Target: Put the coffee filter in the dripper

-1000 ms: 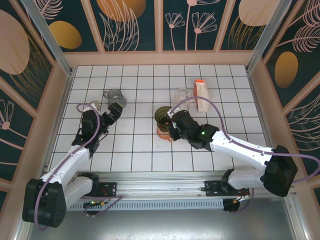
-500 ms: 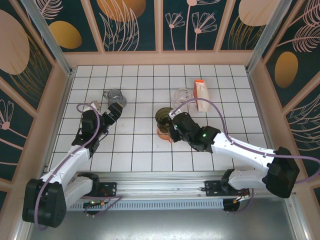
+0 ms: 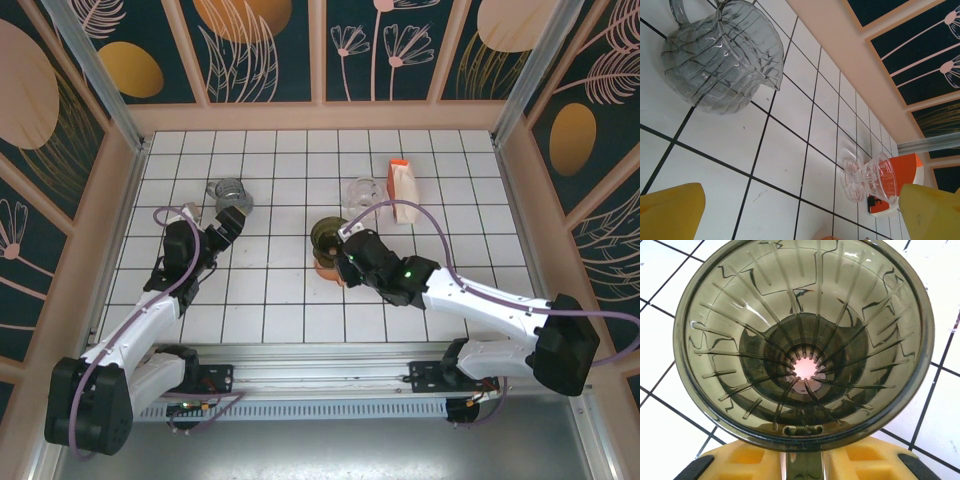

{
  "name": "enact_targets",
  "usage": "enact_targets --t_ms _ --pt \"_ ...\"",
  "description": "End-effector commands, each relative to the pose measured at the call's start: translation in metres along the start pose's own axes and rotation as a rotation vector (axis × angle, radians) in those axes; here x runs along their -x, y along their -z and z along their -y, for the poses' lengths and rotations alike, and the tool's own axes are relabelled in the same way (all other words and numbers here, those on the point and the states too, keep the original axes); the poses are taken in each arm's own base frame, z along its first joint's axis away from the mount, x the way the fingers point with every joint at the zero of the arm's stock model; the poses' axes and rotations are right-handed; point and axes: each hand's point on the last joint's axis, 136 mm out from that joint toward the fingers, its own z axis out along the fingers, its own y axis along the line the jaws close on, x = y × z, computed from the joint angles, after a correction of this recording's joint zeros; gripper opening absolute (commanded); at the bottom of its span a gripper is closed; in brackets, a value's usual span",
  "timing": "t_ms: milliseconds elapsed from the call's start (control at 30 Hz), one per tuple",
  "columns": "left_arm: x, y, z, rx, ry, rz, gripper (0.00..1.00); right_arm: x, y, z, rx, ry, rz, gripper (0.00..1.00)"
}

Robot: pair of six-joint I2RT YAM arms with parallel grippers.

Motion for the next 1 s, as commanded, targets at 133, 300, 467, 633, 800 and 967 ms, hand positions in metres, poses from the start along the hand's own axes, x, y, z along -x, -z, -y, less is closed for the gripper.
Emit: enact_targets --t_ms 133,300,467,633,800,967 --pt "0.001 0.001 -0.001 0.004 -0.009 0.009 0.99 0.001 0.005 0.007 -0.038 -0.004 0.014 0.38" --pt "0.001 0.001 -0.001 0.006 -0.011 0.008 0.99 0.005 0.006 0.006 -0.034 -0.010 0.036 0.46" --pt "0.001 0.000 0.000 0.005 -0.012 0.006 0.99 0.004 0.005 0.011 -0.061 -0.007 0.032 0.48" --pt "0.000 0.000 0.000 0.003 -0.009 0.002 0.99 0.006 0.007 0.015 -0.085 -0.008 0.039 0.47" --pt "0.000 0.000 0.001 -0.001 -0.005 0.000 0.99 0.004 0.008 0.016 -0.090 -0.006 0.033 0.48" --pt "0.000 0.000 0.001 -0.002 -0.001 0.000 0.99 0.000 0.007 0.012 -0.059 -0.018 0.026 0.48"
